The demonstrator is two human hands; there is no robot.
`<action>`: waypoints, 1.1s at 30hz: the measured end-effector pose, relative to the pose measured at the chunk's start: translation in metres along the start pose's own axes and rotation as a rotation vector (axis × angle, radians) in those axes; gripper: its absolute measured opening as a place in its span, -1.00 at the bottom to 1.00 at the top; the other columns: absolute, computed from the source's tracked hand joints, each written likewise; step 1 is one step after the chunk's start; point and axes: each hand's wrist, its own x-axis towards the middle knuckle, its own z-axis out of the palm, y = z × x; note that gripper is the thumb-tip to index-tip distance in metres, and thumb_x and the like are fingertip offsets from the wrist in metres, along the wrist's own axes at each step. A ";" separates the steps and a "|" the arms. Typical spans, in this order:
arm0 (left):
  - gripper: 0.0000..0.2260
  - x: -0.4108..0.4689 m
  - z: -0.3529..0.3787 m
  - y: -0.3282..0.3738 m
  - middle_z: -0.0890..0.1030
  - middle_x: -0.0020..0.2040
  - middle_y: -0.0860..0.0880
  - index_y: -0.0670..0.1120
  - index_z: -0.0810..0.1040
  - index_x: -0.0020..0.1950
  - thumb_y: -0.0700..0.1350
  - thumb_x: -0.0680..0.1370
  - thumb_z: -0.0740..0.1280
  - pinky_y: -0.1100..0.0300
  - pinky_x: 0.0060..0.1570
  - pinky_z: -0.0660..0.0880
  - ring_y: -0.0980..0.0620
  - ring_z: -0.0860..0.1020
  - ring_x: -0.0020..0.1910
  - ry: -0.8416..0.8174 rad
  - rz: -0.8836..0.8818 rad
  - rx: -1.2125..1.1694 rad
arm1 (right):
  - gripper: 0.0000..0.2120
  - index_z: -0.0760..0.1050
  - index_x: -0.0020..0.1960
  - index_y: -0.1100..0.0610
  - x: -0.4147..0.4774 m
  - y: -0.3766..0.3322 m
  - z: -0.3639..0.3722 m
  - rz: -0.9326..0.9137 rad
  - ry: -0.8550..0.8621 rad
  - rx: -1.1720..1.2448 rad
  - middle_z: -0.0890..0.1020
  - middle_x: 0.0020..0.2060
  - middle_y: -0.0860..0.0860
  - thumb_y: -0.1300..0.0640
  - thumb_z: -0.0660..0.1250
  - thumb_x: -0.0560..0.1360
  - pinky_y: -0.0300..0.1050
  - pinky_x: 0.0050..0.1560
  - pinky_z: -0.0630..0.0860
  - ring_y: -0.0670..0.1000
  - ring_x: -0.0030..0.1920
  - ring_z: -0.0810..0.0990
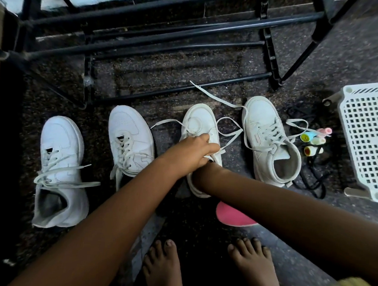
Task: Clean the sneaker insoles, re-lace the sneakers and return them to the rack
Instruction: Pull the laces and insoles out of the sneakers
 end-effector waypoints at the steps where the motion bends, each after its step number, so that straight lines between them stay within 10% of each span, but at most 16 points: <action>1: -0.80 0.000 0.001 0.000 0.42 0.06 -0.19 -0.13 0.48 0.14 -0.22 0.52 0.25 -0.01 -0.01 0.39 -0.21 0.48 0.03 -0.002 -0.007 -0.002 | -0.69 0.37 0.03 -0.07 0.002 0.000 0.000 -0.018 0.039 0.012 0.40 -0.01 0.03 -0.04 0.07 0.31 0.12 -0.42 0.52 0.26 -0.23 0.63; 33: -0.80 -0.004 0.021 -0.009 0.44 0.11 -0.17 -0.14 0.49 0.13 -0.21 0.51 0.28 0.05 -0.19 0.33 -0.23 0.50 -0.06 0.180 -0.003 0.005 | -0.69 0.37 0.04 -0.05 0.008 0.000 0.015 -0.058 0.238 0.072 0.40 0.01 0.04 -0.06 0.08 0.33 0.14 -0.38 0.53 0.22 -0.05 0.35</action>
